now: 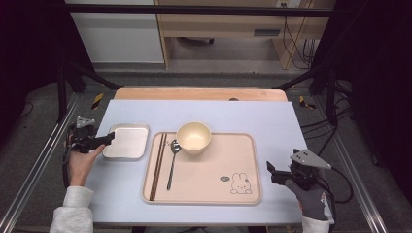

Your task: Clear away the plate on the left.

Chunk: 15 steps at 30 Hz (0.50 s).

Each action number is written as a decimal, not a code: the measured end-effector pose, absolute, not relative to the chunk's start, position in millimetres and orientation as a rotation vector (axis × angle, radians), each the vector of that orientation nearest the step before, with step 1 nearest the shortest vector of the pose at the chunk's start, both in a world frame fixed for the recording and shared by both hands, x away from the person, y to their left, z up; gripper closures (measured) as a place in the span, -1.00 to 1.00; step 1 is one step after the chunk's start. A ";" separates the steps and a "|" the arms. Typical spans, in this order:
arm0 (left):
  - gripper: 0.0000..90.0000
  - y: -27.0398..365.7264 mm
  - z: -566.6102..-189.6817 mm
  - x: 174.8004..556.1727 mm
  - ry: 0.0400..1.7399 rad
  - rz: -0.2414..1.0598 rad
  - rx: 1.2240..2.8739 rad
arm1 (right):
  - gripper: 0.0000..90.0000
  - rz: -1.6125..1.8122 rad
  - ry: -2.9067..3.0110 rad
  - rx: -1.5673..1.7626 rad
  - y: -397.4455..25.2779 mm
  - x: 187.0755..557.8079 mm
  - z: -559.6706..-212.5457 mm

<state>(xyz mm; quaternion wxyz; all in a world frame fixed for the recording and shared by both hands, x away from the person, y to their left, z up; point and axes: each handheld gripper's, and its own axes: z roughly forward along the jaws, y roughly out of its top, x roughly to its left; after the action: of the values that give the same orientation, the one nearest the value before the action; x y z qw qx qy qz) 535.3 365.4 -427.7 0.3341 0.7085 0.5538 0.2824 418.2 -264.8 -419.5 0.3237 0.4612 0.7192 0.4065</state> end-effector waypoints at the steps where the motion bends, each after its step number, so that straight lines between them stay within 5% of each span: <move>1: -0.36 366.4 -428.8 536.0 1.447 0.735 1.855 | -0.99 1.064 1.887 1.207 -264.7 418.2 -419.4; 15: -0.07 373.9 -440.7 544.5 1.502 0.723 1.870 | -0.99 1.063 1.887 1.204 -263.9 418.0 -419.1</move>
<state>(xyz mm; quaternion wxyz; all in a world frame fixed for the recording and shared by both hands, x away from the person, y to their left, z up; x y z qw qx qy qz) 544.5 373.9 -440.7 0.3131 0.7089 0.5695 0.2740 418.0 -263.9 -419.1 0.3257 0.4594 0.7201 0.4054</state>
